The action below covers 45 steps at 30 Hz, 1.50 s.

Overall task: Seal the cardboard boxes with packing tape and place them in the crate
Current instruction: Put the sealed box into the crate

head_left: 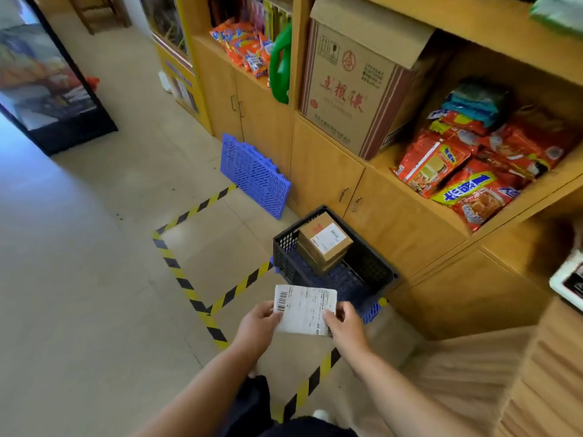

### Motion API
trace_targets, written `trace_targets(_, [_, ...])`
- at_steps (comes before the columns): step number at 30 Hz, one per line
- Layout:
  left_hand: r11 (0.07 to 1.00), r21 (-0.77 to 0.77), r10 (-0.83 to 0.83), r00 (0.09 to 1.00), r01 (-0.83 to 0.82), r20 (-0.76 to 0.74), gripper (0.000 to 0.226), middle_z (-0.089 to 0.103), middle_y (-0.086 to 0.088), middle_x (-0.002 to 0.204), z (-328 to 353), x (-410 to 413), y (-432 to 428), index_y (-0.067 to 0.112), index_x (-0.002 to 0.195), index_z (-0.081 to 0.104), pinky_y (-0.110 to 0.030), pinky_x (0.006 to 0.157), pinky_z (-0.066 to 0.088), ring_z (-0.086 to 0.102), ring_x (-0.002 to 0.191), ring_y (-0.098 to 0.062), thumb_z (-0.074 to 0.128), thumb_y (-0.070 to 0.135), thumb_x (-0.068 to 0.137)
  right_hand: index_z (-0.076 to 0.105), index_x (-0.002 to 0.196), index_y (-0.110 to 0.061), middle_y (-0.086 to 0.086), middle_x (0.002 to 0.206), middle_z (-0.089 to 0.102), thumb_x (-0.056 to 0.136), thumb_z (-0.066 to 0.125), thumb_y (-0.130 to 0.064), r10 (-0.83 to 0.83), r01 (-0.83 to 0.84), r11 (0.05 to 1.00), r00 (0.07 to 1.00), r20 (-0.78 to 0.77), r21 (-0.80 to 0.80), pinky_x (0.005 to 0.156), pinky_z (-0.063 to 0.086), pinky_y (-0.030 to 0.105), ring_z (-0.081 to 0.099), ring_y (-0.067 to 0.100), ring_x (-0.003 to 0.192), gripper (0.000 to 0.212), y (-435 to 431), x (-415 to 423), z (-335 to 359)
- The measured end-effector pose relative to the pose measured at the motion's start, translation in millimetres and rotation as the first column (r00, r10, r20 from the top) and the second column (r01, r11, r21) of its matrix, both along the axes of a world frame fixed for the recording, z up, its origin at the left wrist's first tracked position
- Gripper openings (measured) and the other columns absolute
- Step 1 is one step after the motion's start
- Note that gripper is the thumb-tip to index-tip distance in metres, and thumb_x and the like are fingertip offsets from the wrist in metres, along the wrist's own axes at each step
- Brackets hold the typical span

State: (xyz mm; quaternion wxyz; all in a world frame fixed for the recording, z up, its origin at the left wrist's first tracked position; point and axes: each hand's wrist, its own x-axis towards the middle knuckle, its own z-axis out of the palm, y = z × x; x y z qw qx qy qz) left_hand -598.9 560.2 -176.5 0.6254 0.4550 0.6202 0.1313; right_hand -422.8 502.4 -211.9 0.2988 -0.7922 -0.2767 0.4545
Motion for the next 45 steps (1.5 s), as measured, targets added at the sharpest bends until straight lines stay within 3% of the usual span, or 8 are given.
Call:
trace_targets(8, [0.952, -0.020, -0.305, 0.949, 0.304, -0.079, 0.026, 0.068, 0.009, 0.091, -23, 1, 111, 0.036, 0.104, 0.064, -0.022, 0.060, 0.040, 0.056, 0.069, -0.010, 0.044, 0.021, 0.096, 0.051, 0.086, -0.027, -0.005, 0.087, 0.062, 0.089, 0.059, -0.027, -0.282, 0.282, 0.959, 0.959, 0.015, -0.018, 0.080, 0.051, 0.044, 0.061, 0.019, 0.084, 0.009, 66, -28, -10])
trace_targets(17, [0.872, -0.153, -0.485, 0.863, 0.465, -0.142, 0.021, 0.067, -0.013, 0.104, -59, 79, 156, 0.014, 0.103, 0.063, -0.035, 0.078, 0.047, 0.063, 0.091, -0.028, 0.046, 0.022, 0.093, 0.050, 0.128, -0.028, -0.003, 0.116, 0.061, 0.091, 0.051, -0.021, -0.437, 0.435, 0.893, 0.899, 0.008, -0.113, 0.088, 0.048, 0.035, 0.059, 0.017, 0.102, 0.038, 89, 24, -32])
trace_targets(22, [0.832, -0.156, -0.554, 0.810, 0.533, -0.190, 0.019, 0.052, 0.001, 0.069, -75, 130, 181, 0.017, 0.085, 0.058, -0.027, 0.054, 0.032, 0.048, 0.062, -0.013, 0.042, 0.023, 0.094, 0.042, 0.140, -0.033, 0.005, 0.130, 0.048, 0.092, 0.048, -0.034, -0.435, 0.435, 0.870, 0.899, 0.052, -0.234, 0.097, 0.043, 0.037, 0.051, 0.023, 0.115, 0.048, 112, 74, -60])
trace_targets(24, [0.824, -0.161, -0.565, 0.803, 0.543, -0.190, 0.011, 0.052, 0.002, 0.072, -88, 151, 193, 0.021, 0.098, 0.051, -0.025, 0.051, 0.032, 0.048, 0.060, -0.013, 0.041, 0.023, 0.095, 0.042, 0.140, -0.031, 0.008, 0.132, 0.048, 0.093, 0.050, -0.034, -0.456, 0.448, 0.861, 0.890, 0.025, -0.242, 0.098, 0.043, 0.037, 0.051, 0.024, 0.117, 0.048, 125, 91, -73])
trace_targets(29, [0.773, -0.142, -0.634, 0.747, 0.618, -0.198, 0.057, 0.064, -0.011, 0.108, -135, 198, 217, 0.038, 0.148, 0.011, -0.028, 0.061, 0.043, 0.063, 0.084, -0.023, 0.040, 0.027, 0.099, 0.042, 0.142, -0.026, 0.006, 0.139, 0.044, 0.093, 0.050, -0.031, -0.532, 0.515, 0.819, 0.847, 0.000, -0.252, 0.100, 0.044, 0.040, 0.049, 0.022, 0.120, 0.050, 156, 129, -110])
trace_targets(38, [0.730, -0.186, -0.683, 0.699, 0.657, -0.210, 0.048, 0.042, -0.007, 0.125, -278, 286, 234, 0.026, 0.141, 0.027, -0.018, 0.056, 0.035, 0.047, 0.077, -0.005, 0.041, 0.017, 0.096, 0.032, 0.146, -0.023, 0.008, 0.150, 0.031, 0.090, 0.056, -0.028, -0.675, 0.654, 0.694, 0.737, 0.046, -0.299, 0.107, 0.036, 0.041, 0.037, 0.025, 0.133, 0.061, 197, 201, -248])
trace_targets(42, [0.723, -0.233, -0.688, 0.706, 0.650, -0.164, 0.038, 0.048, -0.004, 0.120, -354, 320, 233, 0.022, 0.129, 0.037, -0.021, 0.059, 0.038, 0.052, 0.083, -0.008, 0.044, 0.013, 0.093, 0.032, 0.146, -0.027, 0.009, 0.153, 0.020, 0.091, 0.054, -0.026, -0.712, 0.696, 0.647, 0.698, 0.080, -0.311, 0.099, 0.034, 0.034, 0.033, 0.028, 0.134, 0.059, 210, 233, -329])
trace_targets(45, [0.761, -0.305, -0.628, 0.769, 0.573, -0.120, 0.036, 0.052, 0.006, 0.096, -414, 336, 229, 0.023, 0.125, 0.035, -0.021, 0.057, 0.039, 0.053, 0.077, -0.008, 0.044, 0.011, 0.093, 0.033, 0.145, -0.029, 0.010, 0.148, 0.024, 0.092, 0.054, -0.026, -0.710, 0.698, 0.646, 0.698, 0.090, -0.309, 0.096, 0.035, 0.030, 0.039, 0.027, 0.128, 0.057, 213, 248, -391])
